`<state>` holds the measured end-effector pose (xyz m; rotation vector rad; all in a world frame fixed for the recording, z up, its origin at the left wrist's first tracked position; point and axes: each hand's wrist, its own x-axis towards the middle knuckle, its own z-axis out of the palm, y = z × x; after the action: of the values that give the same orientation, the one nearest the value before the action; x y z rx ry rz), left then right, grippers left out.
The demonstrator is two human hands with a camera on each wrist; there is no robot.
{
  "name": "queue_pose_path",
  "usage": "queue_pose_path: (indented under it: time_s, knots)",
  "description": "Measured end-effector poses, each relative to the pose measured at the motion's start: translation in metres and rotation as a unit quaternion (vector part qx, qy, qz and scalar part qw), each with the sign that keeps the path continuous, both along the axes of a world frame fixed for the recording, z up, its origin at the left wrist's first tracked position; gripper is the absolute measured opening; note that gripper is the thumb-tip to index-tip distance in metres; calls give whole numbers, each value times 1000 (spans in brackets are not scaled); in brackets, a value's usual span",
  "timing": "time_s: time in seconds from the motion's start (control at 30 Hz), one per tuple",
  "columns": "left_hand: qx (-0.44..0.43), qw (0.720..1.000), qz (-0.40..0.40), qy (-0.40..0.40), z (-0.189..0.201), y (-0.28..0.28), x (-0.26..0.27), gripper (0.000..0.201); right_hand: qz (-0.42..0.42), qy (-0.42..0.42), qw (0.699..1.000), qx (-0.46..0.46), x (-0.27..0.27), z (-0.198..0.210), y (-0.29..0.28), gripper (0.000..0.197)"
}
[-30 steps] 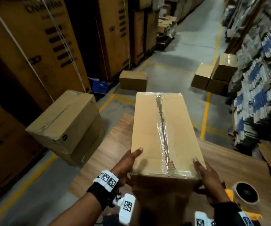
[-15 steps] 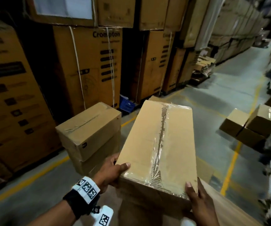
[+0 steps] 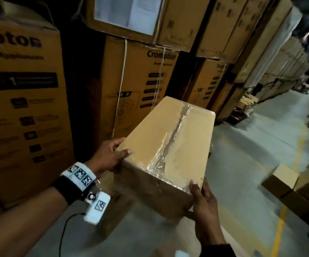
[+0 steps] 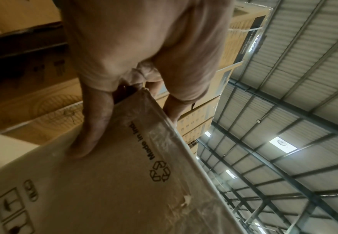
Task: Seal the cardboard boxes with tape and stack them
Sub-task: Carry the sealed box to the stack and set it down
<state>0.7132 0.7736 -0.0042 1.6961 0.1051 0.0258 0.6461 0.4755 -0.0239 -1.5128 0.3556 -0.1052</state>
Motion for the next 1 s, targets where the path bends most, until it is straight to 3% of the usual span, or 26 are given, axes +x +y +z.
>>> queue_pose_path:
  time_s: [0.17, 0.33, 0.67, 1.0]
  knots:
    - [32, 998, 40, 21, -9, 90, 82, 61, 33, 6, 999, 17, 70, -11, 101, 28]
    - [61, 996, 54, 43, -41, 143, 136, 65, 49, 36, 997, 46, 114, -37, 158, 27]
    - [105, 989, 66, 75, -113, 183, 182, 66, 19, 93, 993, 72, 154, -92, 197, 29]
    - [138, 986, 66, 61, -128, 203, 210, 61, 20, 93, 988, 121, 160, -113, 224, 32]
